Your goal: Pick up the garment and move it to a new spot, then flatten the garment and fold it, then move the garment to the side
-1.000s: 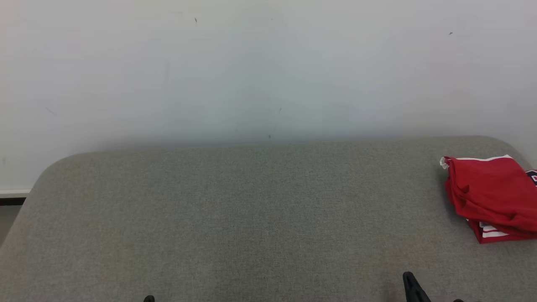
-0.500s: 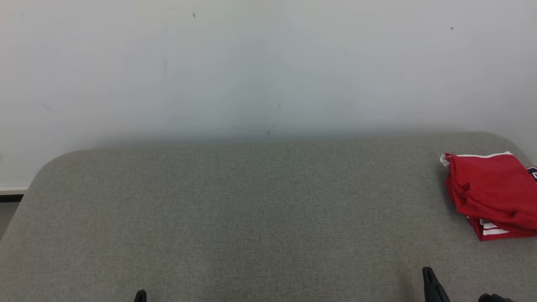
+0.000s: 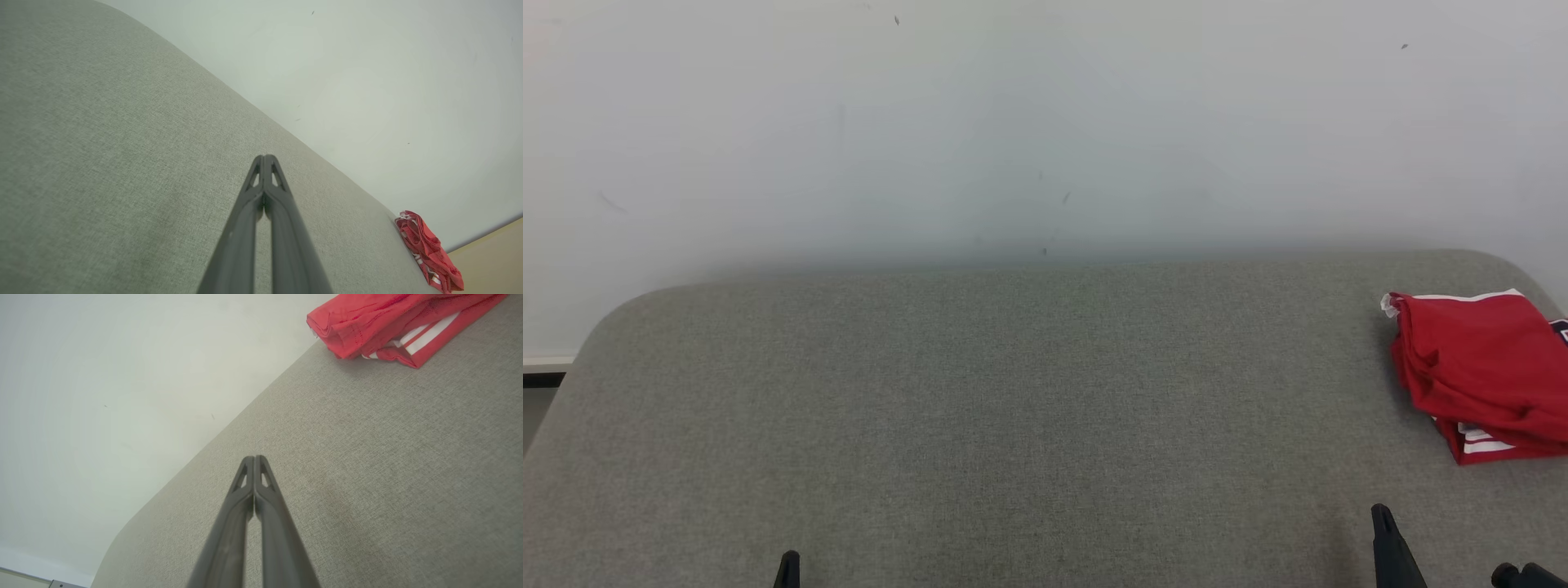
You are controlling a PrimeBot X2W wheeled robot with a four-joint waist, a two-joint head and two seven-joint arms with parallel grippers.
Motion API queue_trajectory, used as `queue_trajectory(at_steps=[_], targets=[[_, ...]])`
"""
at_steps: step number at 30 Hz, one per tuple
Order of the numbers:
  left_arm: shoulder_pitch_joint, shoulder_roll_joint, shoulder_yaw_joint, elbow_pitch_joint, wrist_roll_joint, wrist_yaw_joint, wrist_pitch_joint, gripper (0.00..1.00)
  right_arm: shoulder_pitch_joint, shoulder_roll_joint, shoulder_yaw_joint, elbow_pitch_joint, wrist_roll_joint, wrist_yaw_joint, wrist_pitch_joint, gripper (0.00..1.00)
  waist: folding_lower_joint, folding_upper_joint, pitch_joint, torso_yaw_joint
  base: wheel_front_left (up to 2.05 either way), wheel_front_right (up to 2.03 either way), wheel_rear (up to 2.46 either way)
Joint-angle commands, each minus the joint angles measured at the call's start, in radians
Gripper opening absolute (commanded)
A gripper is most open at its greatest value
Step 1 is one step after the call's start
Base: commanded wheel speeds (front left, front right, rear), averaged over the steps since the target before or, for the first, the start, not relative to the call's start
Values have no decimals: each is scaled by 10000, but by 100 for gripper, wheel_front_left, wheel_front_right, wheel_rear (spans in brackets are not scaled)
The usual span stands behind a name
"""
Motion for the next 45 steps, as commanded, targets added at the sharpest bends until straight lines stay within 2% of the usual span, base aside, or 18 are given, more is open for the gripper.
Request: queue_trajectory(at_steps=[1, 16, 45], targets=[[-337, 71, 1, -10, -438, -88, 75, 0, -249, -66, -134, -86, 431, -1, 86, 0, 0, 0, 18, -4, 0, 0, 0], [-770, 94, -17, 387, -2509, -174, 452, 0, -527, -77, -622, 15, 2420, -1, 582, 0, -1, 0, 155, -28, 0, 0, 0], [-1450, 119, -31, 994, -5624, -288, 1032, 0, -906, -65, -1401, 199, 5406, 0, 1369, 0, -1, 0, 411, -73, 0, 0, 0]])
